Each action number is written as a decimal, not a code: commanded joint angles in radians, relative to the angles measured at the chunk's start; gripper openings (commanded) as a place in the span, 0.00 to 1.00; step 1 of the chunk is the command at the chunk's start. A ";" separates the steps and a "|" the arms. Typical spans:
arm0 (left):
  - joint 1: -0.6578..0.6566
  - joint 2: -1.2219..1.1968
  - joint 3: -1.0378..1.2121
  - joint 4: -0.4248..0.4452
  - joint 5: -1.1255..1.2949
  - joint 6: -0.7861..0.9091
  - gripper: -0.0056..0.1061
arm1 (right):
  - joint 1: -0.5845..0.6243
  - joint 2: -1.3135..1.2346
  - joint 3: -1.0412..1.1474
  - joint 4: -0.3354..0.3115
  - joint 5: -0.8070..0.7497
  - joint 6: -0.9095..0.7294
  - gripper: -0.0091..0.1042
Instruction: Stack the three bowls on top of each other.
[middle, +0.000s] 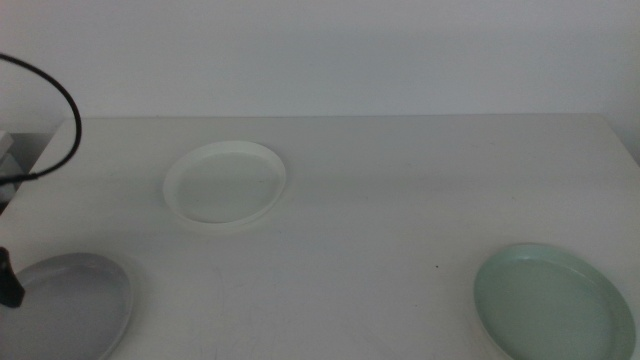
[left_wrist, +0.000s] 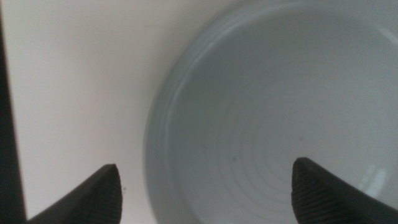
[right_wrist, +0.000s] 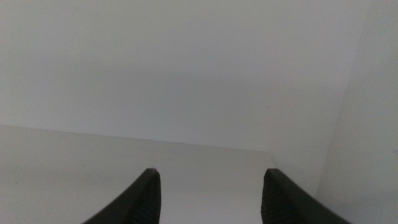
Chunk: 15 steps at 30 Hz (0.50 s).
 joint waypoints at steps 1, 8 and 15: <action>0.004 0.005 -0.033 -0.009 -0.021 0.007 0.99 | -0.006 0.011 -0.006 -0.003 -0.080 -0.010 0.46; 0.004 0.089 -0.033 0.028 -0.037 -0.008 0.99 | -0.006 0.011 -0.006 -0.003 -0.080 -0.010 0.46; 0.004 0.138 -0.033 0.062 -0.039 -0.028 0.99 | -0.006 0.011 -0.006 -0.003 -0.080 -0.010 0.46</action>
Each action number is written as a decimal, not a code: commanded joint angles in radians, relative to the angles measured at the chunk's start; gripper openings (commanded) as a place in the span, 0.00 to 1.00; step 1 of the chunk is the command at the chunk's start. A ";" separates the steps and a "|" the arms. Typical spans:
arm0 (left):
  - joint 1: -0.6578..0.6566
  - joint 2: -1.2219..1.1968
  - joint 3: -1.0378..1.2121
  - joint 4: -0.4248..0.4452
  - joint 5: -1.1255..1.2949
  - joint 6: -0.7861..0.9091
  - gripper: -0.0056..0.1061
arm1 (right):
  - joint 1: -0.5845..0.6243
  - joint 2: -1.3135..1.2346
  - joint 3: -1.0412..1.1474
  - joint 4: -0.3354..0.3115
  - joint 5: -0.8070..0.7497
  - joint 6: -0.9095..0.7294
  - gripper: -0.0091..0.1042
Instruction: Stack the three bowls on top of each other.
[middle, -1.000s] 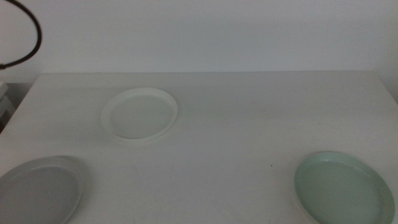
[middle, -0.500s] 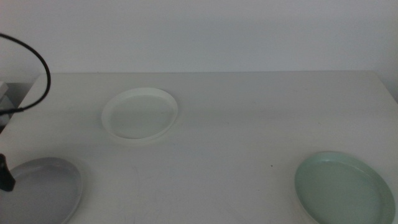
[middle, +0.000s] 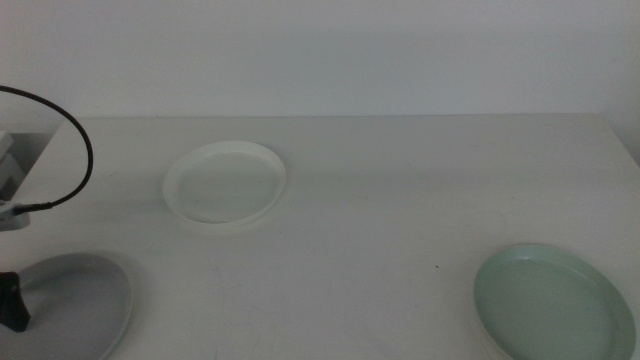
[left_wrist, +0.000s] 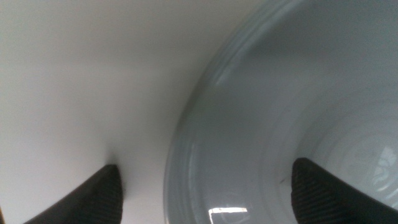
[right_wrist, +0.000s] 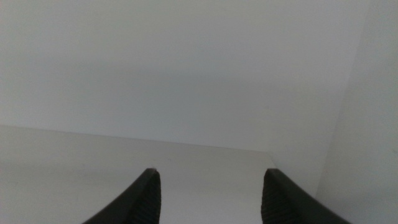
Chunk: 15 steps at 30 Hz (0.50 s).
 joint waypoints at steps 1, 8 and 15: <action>0.004 -0.017 -0.020 0.006 0.003 -0.015 0.99 | -0.006 0.011 -0.006 -0.003 -0.080 -0.010 0.46; 0.004 -0.009 -0.020 0.054 0.020 -0.088 0.80 | -0.006 0.011 -0.006 -0.003 -0.080 -0.010 0.46; 0.002 -0.009 -0.021 0.012 0.090 -0.103 0.22 | -0.006 0.011 -0.006 -0.003 -0.080 -0.010 0.46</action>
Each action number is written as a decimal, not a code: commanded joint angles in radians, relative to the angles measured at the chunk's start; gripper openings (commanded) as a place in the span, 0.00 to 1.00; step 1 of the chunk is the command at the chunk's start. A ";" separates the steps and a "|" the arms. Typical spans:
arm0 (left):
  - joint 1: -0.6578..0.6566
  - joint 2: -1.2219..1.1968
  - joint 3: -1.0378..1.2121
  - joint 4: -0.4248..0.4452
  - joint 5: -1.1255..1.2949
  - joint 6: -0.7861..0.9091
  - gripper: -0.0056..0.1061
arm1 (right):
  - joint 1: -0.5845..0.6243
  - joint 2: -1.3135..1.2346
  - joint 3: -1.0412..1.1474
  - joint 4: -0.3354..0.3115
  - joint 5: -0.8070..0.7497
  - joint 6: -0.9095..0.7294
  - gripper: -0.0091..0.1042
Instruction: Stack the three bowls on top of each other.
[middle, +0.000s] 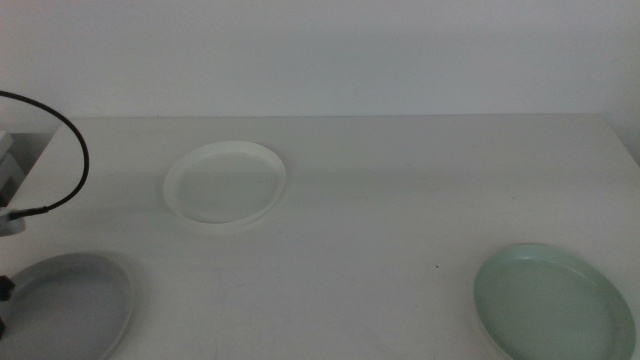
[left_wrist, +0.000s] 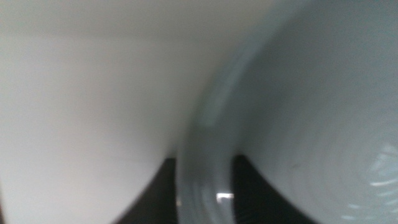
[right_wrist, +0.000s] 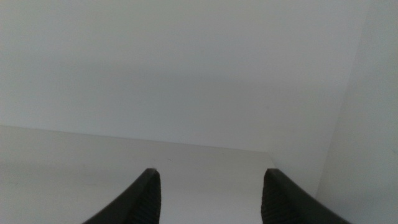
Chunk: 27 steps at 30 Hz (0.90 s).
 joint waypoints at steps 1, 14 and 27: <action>0.000 -0.024 -0.010 -0.042 0.051 -0.031 0.16 | -0.006 0.011 -0.006 -0.003 -0.080 -0.010 0.46; -0.045 -0.172 -0.086 -0.206 0.252 -0.173 0.05 | -0.006 0.011 -0.006 -0.003 -0.080 -0.010 0.46; -0.509 -0.292 -0.175 -0.313 0.217 -0.332 0.05 | -0.006 0.011 -0.006 -0.003 -0.080 -0.010 0.46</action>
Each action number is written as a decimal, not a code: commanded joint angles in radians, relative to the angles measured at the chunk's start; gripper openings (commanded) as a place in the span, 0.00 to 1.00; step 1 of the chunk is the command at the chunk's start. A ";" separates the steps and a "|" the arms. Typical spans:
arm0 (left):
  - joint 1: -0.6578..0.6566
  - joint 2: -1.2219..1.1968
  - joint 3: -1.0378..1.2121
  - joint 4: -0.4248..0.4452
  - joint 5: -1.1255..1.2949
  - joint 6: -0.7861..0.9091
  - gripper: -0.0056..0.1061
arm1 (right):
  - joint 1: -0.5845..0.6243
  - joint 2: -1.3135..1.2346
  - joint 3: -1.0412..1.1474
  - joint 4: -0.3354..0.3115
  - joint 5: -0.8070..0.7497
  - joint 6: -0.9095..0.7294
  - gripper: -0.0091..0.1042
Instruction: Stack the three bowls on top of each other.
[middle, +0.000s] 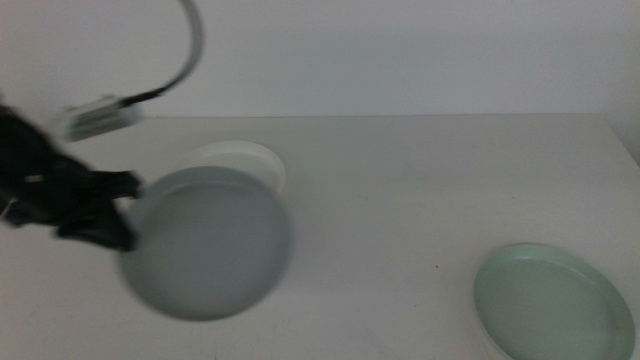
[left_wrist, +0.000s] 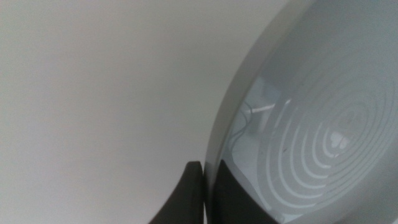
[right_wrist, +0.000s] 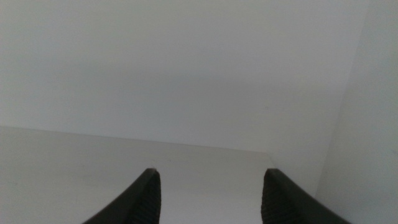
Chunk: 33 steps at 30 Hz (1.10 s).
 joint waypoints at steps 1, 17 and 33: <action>-0.102 -0.028 -0.036 -0.066 -0.061 -0.052 0.05 | -0.006 0.011 -0.006 -0.003 -0.078 -0.010 0.46; -0.459 0.181 -0.036 -0.161 -0.454 -0.147 0.05 | -0.006 0.011 -0.006 -0.003 -0.078 -0.010 0.46; -0.459 0.304 -0.036 -0.272 -0.502 -0.007 0.21 | -0.006 0.011 -0.006 -0.003 -0.078 -0.010 0.46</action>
